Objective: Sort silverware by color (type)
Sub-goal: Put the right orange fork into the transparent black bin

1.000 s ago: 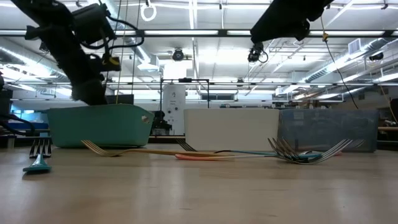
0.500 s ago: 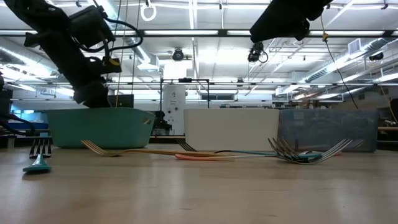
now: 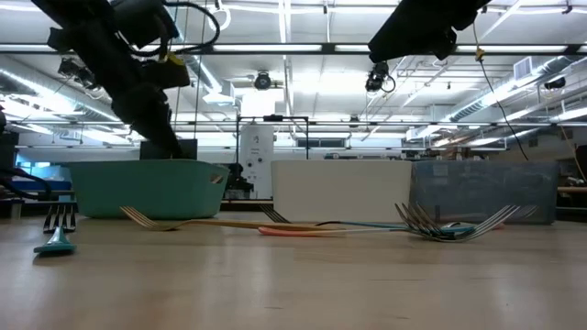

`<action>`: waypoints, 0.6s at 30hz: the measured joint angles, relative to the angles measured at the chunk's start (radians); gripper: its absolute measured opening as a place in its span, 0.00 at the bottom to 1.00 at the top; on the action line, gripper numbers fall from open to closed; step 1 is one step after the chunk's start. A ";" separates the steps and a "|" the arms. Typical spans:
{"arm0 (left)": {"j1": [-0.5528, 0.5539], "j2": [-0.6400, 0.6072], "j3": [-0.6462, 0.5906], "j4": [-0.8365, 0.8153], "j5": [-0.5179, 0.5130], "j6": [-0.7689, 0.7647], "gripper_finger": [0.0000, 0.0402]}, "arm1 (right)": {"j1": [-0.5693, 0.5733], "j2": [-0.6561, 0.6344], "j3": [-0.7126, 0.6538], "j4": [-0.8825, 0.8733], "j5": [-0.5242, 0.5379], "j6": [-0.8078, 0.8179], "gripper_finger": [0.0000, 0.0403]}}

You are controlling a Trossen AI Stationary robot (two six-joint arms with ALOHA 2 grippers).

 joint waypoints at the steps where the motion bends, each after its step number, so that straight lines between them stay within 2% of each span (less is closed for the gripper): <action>1: -0.012 0.000 0.006 0.000 0.001 0.005 0.40 | 0.000 0.000 0.000 0.000 0.000 -0.001 0.29; 18: -0.251 0.002 0.027 0.132 0.004 -0.086 0.40 | -0.011 0.001 0.000 -0.002 -0.042 0.009 0.29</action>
